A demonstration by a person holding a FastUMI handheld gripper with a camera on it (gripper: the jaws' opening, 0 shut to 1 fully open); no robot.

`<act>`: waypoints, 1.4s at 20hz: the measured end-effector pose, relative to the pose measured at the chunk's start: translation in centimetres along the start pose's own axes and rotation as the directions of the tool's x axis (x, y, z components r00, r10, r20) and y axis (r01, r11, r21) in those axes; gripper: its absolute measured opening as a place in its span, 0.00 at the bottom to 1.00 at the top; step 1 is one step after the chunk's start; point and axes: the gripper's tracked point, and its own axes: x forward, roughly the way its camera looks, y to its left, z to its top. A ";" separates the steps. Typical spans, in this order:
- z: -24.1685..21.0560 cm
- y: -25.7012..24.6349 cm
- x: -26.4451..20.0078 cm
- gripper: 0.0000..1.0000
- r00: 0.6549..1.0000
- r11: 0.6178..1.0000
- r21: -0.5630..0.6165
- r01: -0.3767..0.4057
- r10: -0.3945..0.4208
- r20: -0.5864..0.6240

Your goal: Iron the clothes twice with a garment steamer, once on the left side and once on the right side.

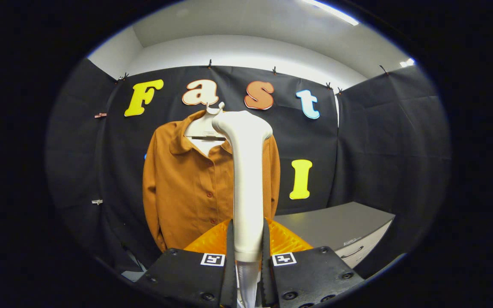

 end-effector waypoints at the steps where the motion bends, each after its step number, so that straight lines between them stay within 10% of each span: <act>1: 0.7 1.0 0.1 0.25 1.000 1.000 -0.004 -0.013 0.013 0.008; 28: -7.0 14.7 8.0 0.25 0.998 0.969 -0.246 -0.017 0.000 -0.070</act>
